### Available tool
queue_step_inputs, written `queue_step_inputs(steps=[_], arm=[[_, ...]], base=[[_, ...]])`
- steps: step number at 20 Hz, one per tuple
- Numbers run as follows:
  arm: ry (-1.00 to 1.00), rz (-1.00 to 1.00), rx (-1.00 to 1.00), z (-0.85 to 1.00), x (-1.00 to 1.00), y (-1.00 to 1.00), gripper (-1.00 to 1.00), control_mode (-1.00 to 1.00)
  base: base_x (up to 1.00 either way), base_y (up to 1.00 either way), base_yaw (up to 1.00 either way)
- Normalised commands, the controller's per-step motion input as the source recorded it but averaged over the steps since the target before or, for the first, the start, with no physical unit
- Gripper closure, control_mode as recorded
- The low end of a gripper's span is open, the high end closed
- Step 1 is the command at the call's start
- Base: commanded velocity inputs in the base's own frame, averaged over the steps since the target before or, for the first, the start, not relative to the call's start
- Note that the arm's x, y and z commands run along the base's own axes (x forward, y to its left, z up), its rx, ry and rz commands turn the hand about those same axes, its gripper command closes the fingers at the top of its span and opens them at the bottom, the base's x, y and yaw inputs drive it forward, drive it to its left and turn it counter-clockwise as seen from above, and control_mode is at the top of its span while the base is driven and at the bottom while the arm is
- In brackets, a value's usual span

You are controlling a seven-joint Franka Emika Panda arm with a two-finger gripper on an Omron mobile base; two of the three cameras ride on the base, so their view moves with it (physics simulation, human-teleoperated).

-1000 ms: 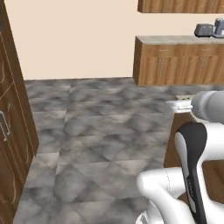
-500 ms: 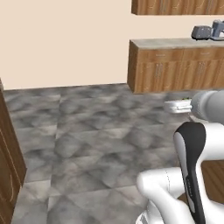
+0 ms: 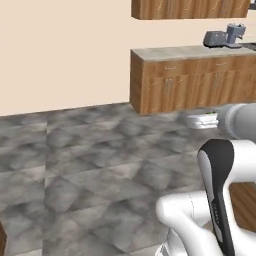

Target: Place one tomato and one fish in each tupperware on the nearby counter, to pack two identical lunches.

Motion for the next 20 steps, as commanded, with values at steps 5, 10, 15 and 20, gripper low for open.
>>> queue_step_inputs(steps=[5, 10, 15, 20], arm=[[0.0, 0.0, 0.0, 0.0, 0.0, 0.0, 1.0, 1.0], [0.0, 0.0, 0.0, 0.0, 0.0, 0.0, 1.0, 1.0], [0.0, 0.0, 0.0, 0.0, 0.0, 0.0, 1.0, 1.0], [0.0, 0.0, 0.0, 0.0, 0.0, 0.0, 1.0, 1.0]], base=[[0.51, 0.0, -0.33], [0.55, 0.02, -0.36], [0.77, 0.1, -0.45], [0.69, 0.19, -0.6]])
